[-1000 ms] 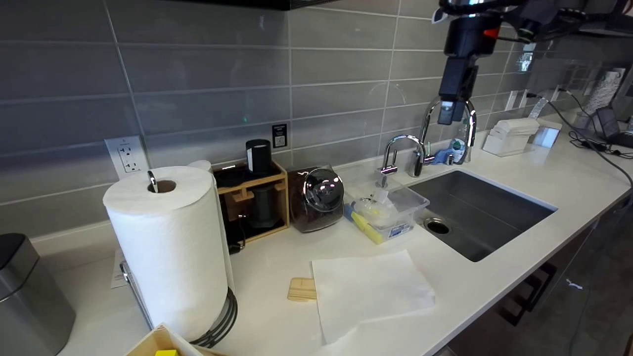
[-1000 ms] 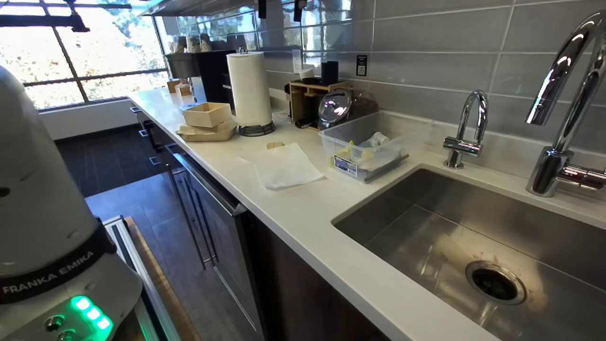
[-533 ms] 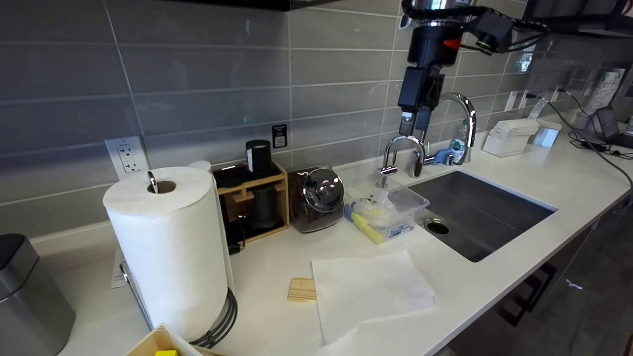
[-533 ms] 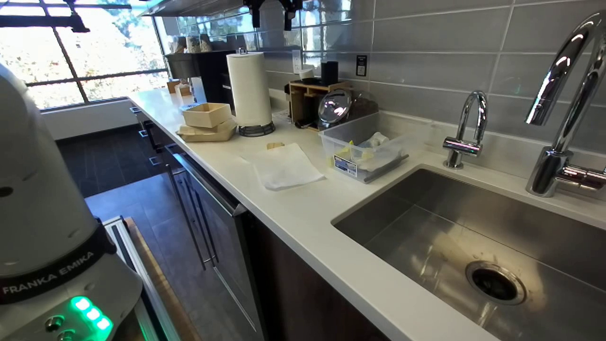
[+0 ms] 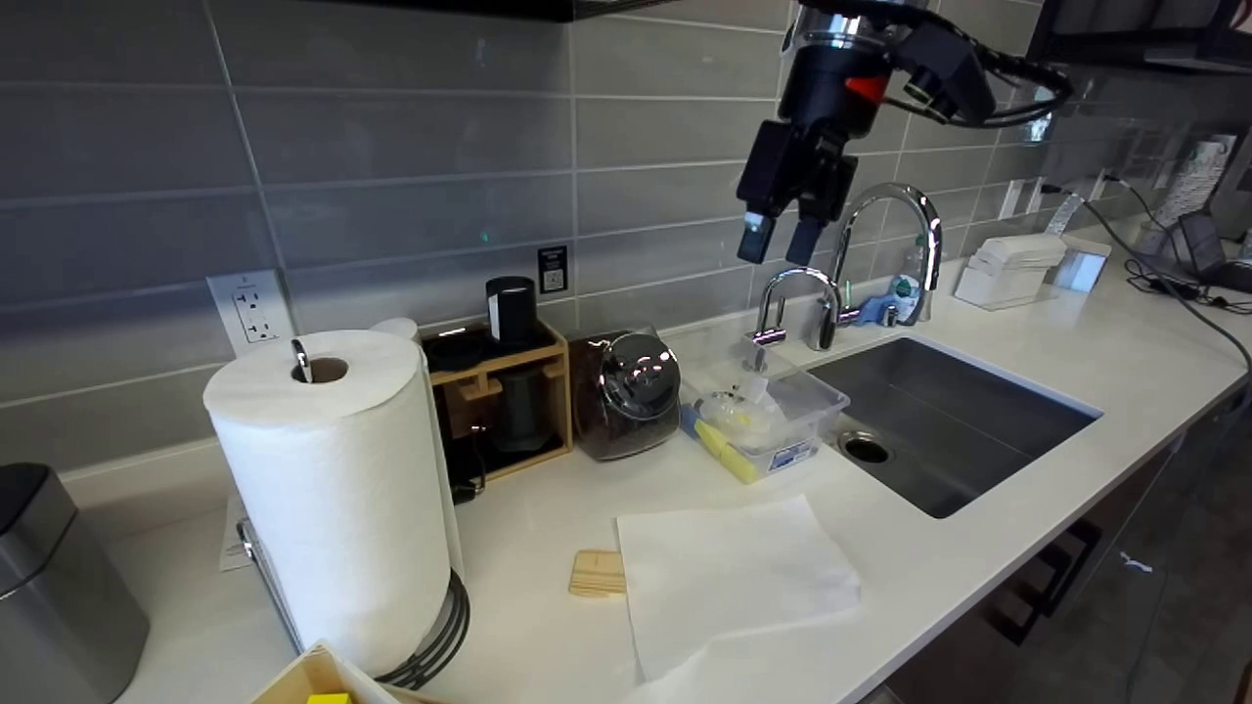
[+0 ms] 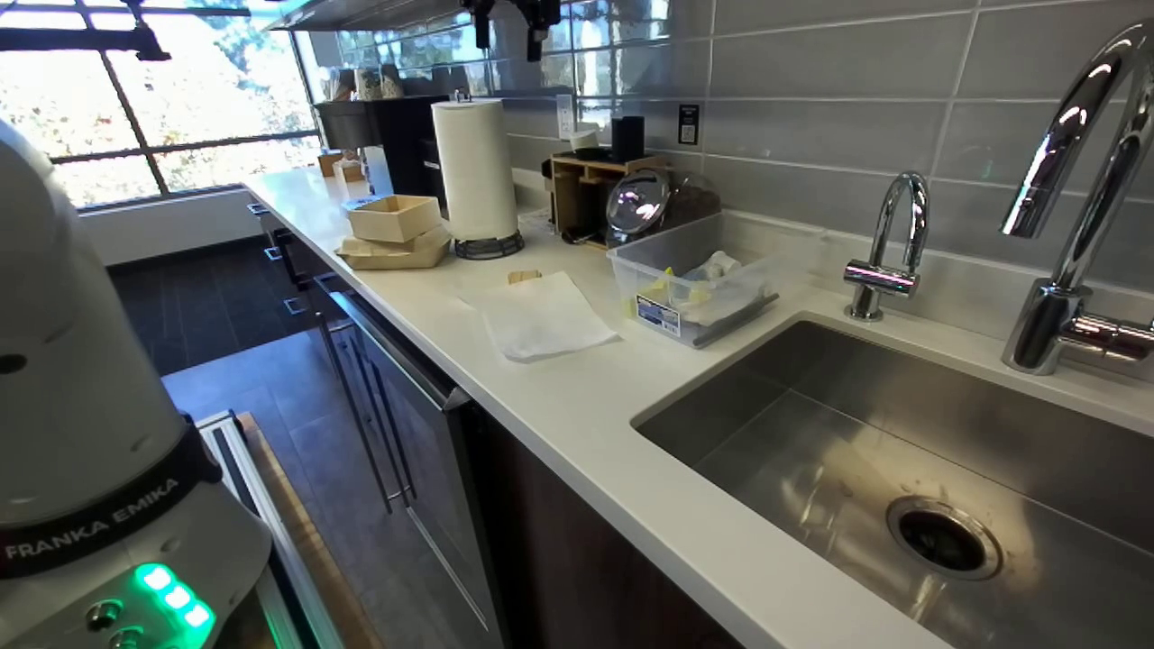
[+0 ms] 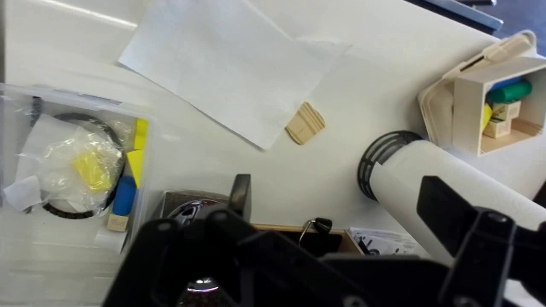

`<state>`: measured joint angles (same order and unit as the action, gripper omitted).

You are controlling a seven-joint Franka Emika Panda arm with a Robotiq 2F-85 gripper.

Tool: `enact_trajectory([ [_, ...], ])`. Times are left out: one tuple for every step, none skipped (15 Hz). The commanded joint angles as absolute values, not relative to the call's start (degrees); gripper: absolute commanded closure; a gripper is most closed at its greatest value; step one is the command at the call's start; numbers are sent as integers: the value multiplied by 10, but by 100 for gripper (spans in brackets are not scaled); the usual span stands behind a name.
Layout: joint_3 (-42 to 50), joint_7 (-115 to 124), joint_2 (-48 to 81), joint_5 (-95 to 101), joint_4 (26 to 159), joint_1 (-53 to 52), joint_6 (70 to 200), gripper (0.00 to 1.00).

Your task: Remove the wooden box from on top of the take away pack and put it on the counter on the right

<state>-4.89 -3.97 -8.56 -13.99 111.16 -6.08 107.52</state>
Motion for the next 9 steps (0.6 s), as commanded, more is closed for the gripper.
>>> enact_trajectory([
  [-76, 45, -123, -199, 1185, -81, 1161, 0],
  [-87, 67, -128, -205, 1199, -87, 1182, 0],
  [-96, 85, -131, -209, 1212, -93, 1203, 0],
  [-105, 107, -133, -210, 1224, -99, 1221, 0],
  [-114, 121, -128, -210, 1230, -105, 1237, 0],
  [-121, 133, -122, -206, 1234, -109, 1249, 0],
  [-128, 138, -106, -207, 1231, -115, 1257, 0],
  [-134, 144, -93, -202, 1229, -118, 1266, 0],
  [-137, 146, -76, -202, 1220, -122, 1272, 0],
])
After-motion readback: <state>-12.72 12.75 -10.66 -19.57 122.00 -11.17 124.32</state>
